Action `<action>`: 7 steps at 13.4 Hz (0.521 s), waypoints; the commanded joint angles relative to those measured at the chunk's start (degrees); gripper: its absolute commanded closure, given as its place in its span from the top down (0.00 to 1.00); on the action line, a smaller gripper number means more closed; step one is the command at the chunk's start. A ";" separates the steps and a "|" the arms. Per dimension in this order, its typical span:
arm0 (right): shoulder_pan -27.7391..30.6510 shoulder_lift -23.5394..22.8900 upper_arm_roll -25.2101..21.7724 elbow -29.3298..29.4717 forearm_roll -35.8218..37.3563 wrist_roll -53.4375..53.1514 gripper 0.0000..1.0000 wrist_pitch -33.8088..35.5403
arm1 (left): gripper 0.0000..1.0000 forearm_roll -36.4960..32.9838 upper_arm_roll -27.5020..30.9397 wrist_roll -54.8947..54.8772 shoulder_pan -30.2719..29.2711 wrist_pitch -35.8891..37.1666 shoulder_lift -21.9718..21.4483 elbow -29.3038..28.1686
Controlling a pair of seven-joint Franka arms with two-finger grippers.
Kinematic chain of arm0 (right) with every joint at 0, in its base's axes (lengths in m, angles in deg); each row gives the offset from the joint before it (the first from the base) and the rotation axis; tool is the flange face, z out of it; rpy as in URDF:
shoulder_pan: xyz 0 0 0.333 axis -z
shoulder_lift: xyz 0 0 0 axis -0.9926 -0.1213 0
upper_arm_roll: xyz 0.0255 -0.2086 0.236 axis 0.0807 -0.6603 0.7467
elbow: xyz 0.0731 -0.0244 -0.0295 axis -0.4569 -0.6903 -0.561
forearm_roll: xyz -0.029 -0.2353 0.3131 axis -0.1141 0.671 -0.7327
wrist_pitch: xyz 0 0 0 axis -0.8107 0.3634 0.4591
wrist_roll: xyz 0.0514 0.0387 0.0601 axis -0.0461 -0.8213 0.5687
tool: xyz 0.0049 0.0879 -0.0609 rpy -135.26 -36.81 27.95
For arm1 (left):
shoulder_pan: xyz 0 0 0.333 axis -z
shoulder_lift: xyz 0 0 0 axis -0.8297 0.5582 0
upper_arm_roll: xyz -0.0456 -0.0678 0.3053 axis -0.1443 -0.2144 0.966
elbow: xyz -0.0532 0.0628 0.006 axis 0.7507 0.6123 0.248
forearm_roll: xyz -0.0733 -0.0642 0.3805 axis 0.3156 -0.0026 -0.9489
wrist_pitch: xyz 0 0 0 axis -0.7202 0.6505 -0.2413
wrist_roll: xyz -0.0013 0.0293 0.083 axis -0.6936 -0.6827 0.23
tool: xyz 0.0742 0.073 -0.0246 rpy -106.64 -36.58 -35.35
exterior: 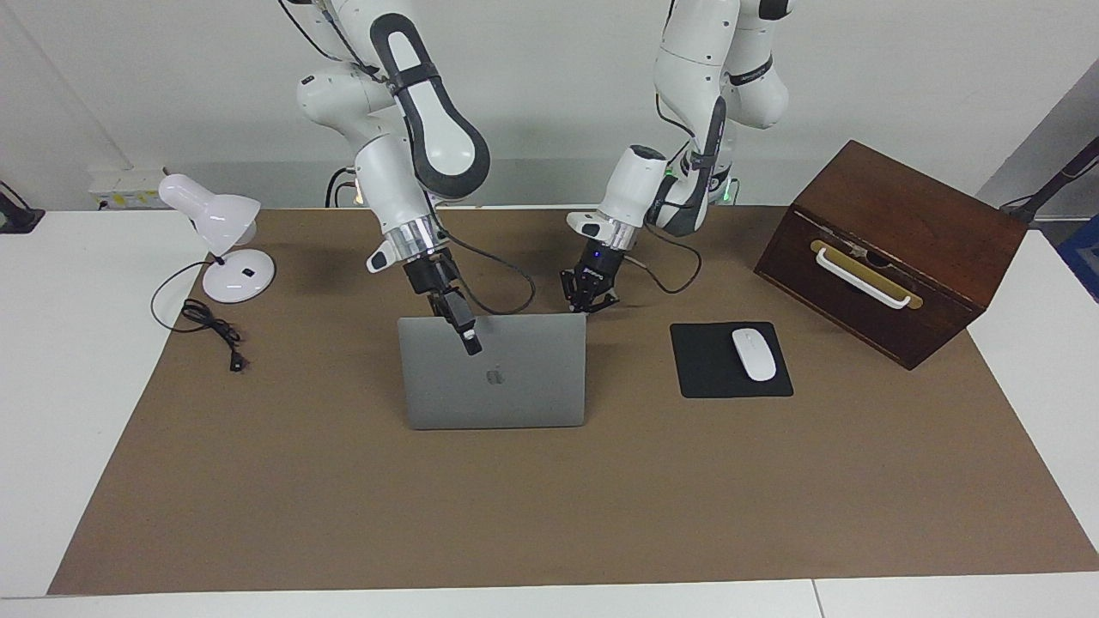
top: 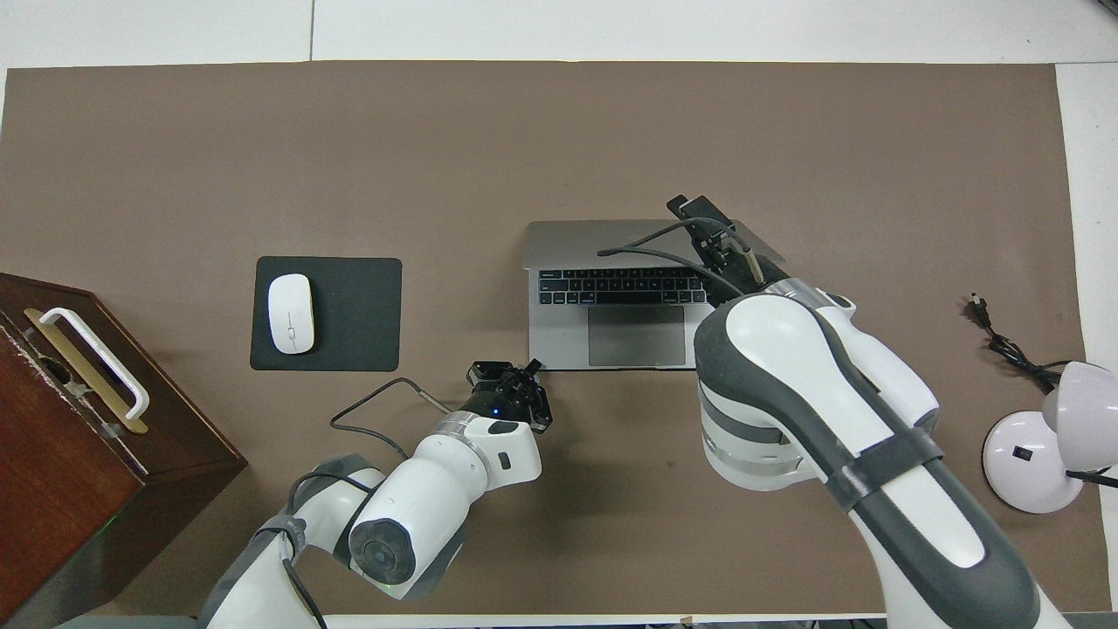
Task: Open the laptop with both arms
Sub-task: 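Lift the laptop lid upward and away with the right gripper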
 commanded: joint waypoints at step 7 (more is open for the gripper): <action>5.75 -4.62 0.07 8.95 1.38 3.26 1.00 5.10 | 0.00 0.39 0.89 -1.08 1.05 -1.32 6.64 4.79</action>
